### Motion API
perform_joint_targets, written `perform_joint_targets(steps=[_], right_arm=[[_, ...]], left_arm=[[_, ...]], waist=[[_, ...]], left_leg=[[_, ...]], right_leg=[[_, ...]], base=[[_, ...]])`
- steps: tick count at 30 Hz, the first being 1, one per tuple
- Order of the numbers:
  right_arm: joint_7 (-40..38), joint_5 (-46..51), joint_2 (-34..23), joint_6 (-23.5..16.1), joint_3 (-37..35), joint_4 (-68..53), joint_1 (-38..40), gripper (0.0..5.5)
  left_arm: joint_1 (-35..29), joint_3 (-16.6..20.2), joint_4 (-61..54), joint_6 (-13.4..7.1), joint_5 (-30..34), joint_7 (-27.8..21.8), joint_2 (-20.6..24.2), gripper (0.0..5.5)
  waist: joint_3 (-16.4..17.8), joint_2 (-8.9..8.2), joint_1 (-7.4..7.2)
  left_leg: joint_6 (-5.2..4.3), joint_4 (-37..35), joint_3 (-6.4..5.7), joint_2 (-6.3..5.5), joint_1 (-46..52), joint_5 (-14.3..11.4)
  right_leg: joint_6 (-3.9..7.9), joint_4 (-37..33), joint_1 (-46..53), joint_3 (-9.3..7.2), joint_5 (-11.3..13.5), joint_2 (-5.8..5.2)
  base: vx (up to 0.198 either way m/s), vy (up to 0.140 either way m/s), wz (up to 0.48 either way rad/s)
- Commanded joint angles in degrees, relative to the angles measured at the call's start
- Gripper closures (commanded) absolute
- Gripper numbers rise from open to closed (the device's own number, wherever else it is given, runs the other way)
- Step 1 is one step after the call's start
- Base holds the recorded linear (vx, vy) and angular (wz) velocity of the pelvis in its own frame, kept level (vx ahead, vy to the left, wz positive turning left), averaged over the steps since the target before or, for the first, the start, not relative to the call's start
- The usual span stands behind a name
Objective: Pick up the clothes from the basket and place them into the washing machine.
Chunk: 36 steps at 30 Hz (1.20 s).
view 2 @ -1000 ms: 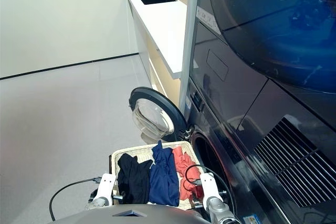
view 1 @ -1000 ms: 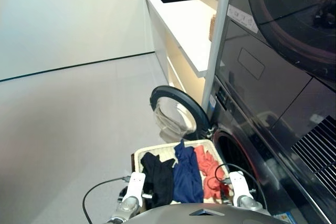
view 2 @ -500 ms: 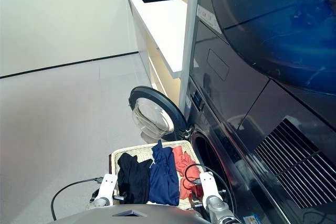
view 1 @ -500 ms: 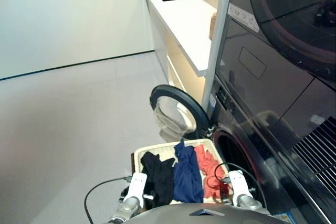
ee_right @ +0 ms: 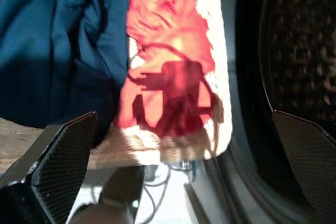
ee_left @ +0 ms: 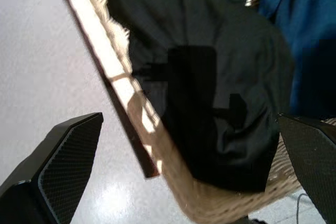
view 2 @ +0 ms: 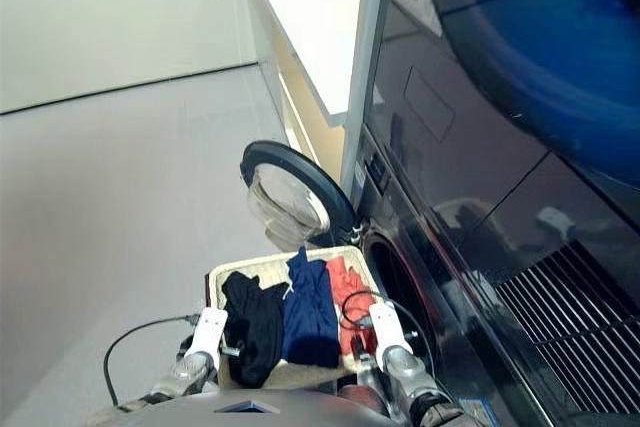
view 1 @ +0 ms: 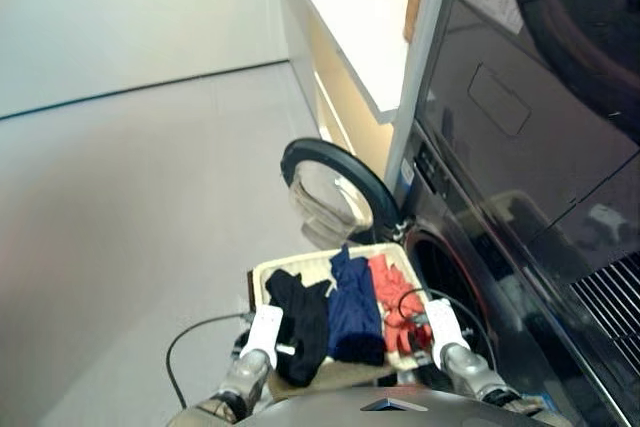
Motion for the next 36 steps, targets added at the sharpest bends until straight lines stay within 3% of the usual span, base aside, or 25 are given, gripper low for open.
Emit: perform_joint_targets(steps=[1, 5, 13, 24, 25, 36], right_arm=[[-1.0, 1.5, 0.9, -3.3, 2.1, -3.7, -6.5, 0.0], [-1.8, 1.1, 0.5, -3.9, 4.1, -7.4, -9.5, 0.0], [-3.6, 1.5, -0.1, -5.0, 6.5, -11.2, -18.2, 0.0], [-6.3, 2.0, 0.0, -6.4, 7.6, -15.1, -26.8, 0.0], [-6.5, 1.9, 0.1, -6.5, 7.7, -15.0, -27.4, 0.0], [-7.1, 3.0, 0.9, -7.6, 7.7, -17.6, -31.2, 0.0]], left_arm=[[-7.2, -0.8, 0.1, -1.7, -1.9, 1.4, 1.7, 0.0], [-10.1, -2.2, -1.2, -2.0, -2.4, 2.4, 1.9, 0.0], [-17.7, -3.6, -2.0, -2.1, -4.8, 4.7, 2.7, 0.0], [-26.4, -1.9, -1.0, -1.8, -9.5, 6.8, 5.5, 0.0], [-26.9, -1.9, -0.7, -1.8, -9.9, 6.7, 5.7, 0.0], [-31.1, 0.0, 0.1, -1.5, -15.4, 6.2, 6.9, 0.0]], waist=[[4.3, -3.26, -0.49], [6.8, -3.39, -0.57], [12.0, -3.46, -0.97], [12.5, -2.58, -2.39], [12.6, -2.37, -2.28], [12.5, -2.25, -2.9]], left_leg=[[-1.34, 2.5, 3.17, -1.04, -0.8, -1.5], [-1.31, 5.0, 2.93, -1.07, -4.8, -2.0], [-0.7, 19.0, 2.53, -1.59, -18.7, -6.6], [-0.25, 27.8, 1.67, -1.05, -37.1, -7.9], [-0.47, 29.1, 1.49, -0.73, -37.5, -9.9], [0.41, 33.4, 1.39, -0.54, -44.8, -11.6]], right_leg=[[5.85, 2.3, 0.0, 1.55, -4.0, -1.54], [5.71, 4.6, -3.7, 1.61, -4.6, -1.83], [4.6, 18.8, -18.1, 1.79, -8.1, -2.34], [3.98, 27.3, -36.1, 2.76, -9.3, -2.41], [4.18, 28.7, -36.6, 2.89, -11.0, -2.08], [3.94, 32.2, -43.8, 3.81, -11.7, -1.48]], base=[[0.0, 0.0, 0.0], [0.0, 0.0, 0.0], [-0.093, 0.024, 0.054], [-0.024, 0.007, 0.003], [0.062, 0.005, -0.013], [0.006, 0.001, -0.004]])
